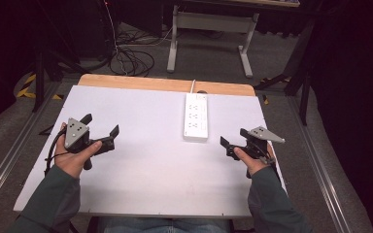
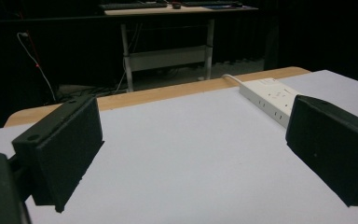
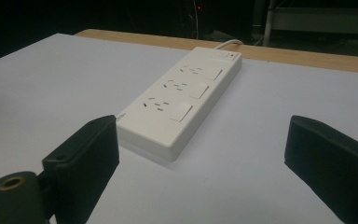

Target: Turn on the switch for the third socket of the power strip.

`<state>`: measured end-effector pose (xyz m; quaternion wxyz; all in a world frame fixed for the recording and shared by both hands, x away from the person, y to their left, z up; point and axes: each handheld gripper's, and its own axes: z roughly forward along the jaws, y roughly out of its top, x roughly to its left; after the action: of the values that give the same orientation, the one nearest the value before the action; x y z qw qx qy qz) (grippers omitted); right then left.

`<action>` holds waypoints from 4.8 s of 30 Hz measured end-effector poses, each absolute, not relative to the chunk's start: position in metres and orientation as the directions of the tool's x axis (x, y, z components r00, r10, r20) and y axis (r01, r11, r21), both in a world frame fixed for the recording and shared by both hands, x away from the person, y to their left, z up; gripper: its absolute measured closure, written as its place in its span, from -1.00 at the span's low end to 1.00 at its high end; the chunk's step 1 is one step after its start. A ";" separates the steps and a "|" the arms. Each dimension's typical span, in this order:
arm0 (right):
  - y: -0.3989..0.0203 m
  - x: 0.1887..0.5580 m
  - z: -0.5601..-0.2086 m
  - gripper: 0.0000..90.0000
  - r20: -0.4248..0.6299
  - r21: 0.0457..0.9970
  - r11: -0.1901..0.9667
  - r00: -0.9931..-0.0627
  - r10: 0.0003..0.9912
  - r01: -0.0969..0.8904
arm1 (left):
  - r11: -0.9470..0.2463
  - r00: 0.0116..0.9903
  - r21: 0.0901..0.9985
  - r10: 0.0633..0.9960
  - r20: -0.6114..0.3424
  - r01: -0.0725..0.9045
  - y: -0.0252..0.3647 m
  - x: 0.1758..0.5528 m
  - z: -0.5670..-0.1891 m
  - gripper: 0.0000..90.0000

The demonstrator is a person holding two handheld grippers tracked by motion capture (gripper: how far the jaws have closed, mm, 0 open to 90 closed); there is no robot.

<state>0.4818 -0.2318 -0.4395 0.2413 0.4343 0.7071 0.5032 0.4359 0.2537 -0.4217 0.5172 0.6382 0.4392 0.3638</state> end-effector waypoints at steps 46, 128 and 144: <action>-0.235 0.481 -0.438 0.79 0.086 0.918 0.127 -0.501 0.861 0.376 | -0.084 0.353 0.978 0.936 0.012 0.189 0.254 0.437 -0.422 -0.90; -0.150 0.574 -0.448 1.00 -0.012 0.839 0.319 -0.572 0.820 0.440 | -0.083 0.348 0.976 0.937 0.008 0.200 0.258 0.435 -0.424 -0.89; -0.146 0.584 -0.459 1.00 -0.024 0.809 0.346 -0.561 0.827 0.475 | -0.082 0.351 0.976 0.936 0.007 0.200 0.258 0.435 -0.424 -0.89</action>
<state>0.5839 -0.1457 -0.4590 0.2220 0.4123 0.7896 0.3965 0.4345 0.2580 -0.4239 0.5133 0.6420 0.4423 0.3589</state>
